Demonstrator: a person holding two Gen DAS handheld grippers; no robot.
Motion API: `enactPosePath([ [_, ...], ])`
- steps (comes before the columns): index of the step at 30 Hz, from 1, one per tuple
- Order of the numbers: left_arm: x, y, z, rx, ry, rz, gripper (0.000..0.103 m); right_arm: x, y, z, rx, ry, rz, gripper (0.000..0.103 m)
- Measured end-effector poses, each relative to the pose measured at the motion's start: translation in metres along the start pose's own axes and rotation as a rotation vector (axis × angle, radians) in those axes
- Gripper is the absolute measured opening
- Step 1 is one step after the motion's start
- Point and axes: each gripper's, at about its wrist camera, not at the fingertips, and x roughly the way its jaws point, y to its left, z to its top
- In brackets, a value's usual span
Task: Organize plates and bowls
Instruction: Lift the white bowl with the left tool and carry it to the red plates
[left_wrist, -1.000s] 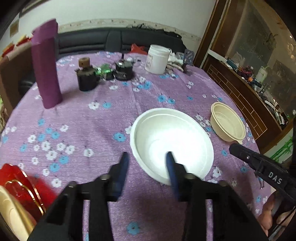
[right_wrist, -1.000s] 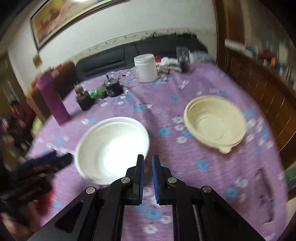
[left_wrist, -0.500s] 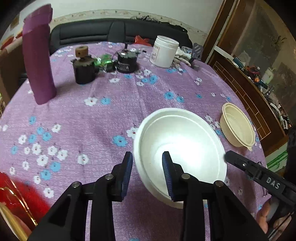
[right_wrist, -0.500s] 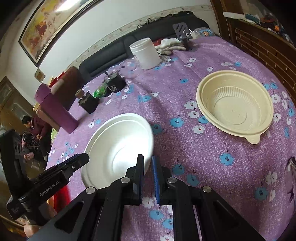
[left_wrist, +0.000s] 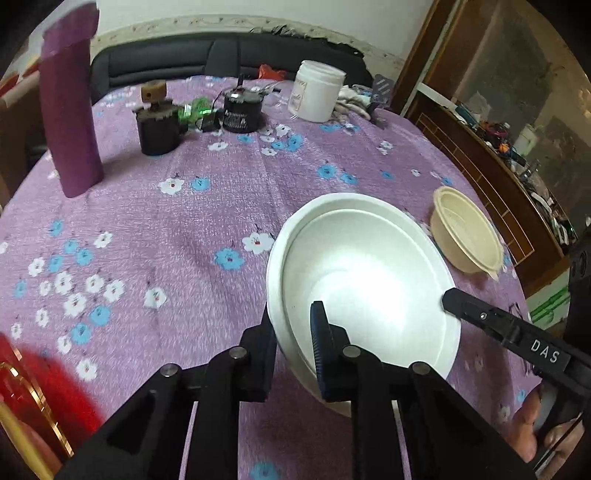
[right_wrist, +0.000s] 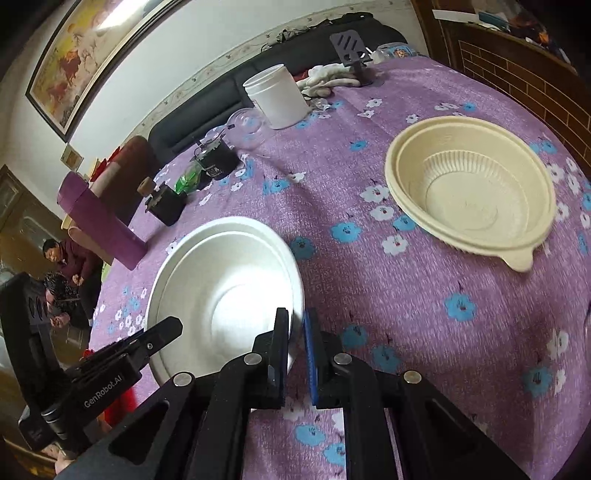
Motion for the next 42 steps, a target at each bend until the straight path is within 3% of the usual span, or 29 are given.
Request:
enactPosePath([
  [6,-0.037,-0.01,-0.044,0.067,-0.003,0.008,0.017,-0.036,0.009,-0.033,-0.022,-0.003,0.022,0.009],
  [11,-0.07,-0.012,-0.09,0.1,-0.015,-0.01,0.017,-0.069,0.021,-0.081,-0.076,0.006,0.037,0.009],
  [18,-0.089,-0.007,-0.147,0.131,-0.019,0.033,0.019,-0.083,0.028,-0.14,-0.098,0.056,0.069,0.011],
  [22,-0.087,-0.007,-0.151,0.142,-0.044,0.047,0.02,-0.083,0.036,-0.154,-0.154,0.011,0.025,0.012],
  [28,-0.081,-0.008,-0.152,0.16,-0.067,0.075,0.035,-0.088,0.048,-0.163,-0.229,-0.054,-0.087,0.02],
  [32,-0.085,-0.013,-0.154,0.184,-0.098,0.088,0.035,-0.083,0.044,-0.164,-0.206,-0.044,-0.07,0.019],
  [35,-0.089,-0.019,-0.158,0.211,-0.12,0.106,0.035,-0.084,0.046,-0.168,-0.202,-0.05,-0.07,0.013],
  [42,-0.1,-0.021,-0.161,0.236,-0.175,0.156,0.035,-0.096,0.057,-0.171,-0.216,-0.086,-0.063,0.013],
])
